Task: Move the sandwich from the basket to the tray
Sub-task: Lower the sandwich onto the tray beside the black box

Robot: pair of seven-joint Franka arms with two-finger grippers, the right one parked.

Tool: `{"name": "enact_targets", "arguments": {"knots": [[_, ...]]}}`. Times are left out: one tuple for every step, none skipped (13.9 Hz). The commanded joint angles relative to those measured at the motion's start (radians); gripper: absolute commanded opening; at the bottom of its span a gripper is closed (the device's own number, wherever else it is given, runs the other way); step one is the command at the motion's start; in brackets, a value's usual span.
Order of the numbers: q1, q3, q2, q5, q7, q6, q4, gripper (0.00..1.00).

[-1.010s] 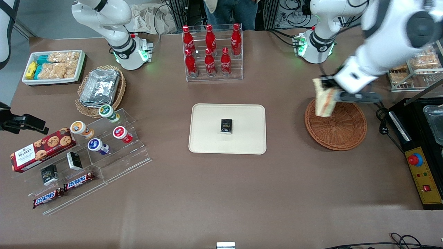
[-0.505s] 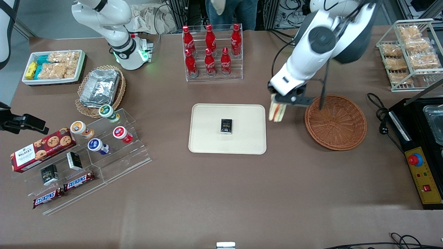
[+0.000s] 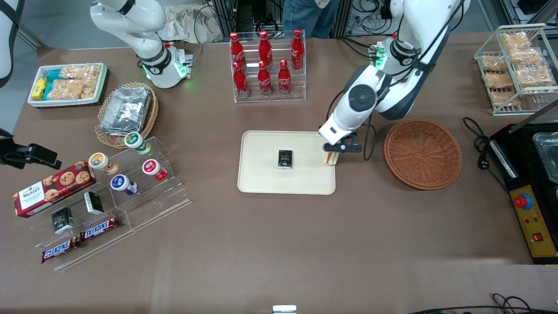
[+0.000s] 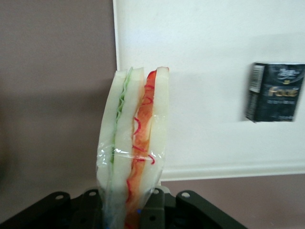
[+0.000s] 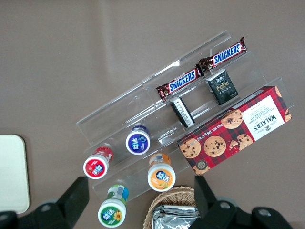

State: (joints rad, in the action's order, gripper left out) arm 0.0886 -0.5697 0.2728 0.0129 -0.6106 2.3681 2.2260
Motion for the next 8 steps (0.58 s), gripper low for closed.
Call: {"name": "enact_targets", "arguments": {"knots": [[0.023,0.002,0.057,0.064,-0.075,0.031,-0.028,0.0],[0.026,0.002,0.072,0.065,-0.075,0.042,-0.029,0.0],[0.026,0.004,0.078,0.081,-0.077,0.054,-0.029,0.0],[0.026,0.004,0.091,0.093,-0.08,0.063,-0.032,0.0],[0.032,0.004,0.101,0.101,-0.089,0.063,-0.038,0.0],[0.039,0.005,0.112,0.128,-0.11,0.065,-0.048,0.0],[0.039,0.007,0.13,0.174,-0.148,0.065,-0.061,0.0],[0.04,0.005,0.143,0.224,-0.208,0.065,-0.072,0.0]]}}
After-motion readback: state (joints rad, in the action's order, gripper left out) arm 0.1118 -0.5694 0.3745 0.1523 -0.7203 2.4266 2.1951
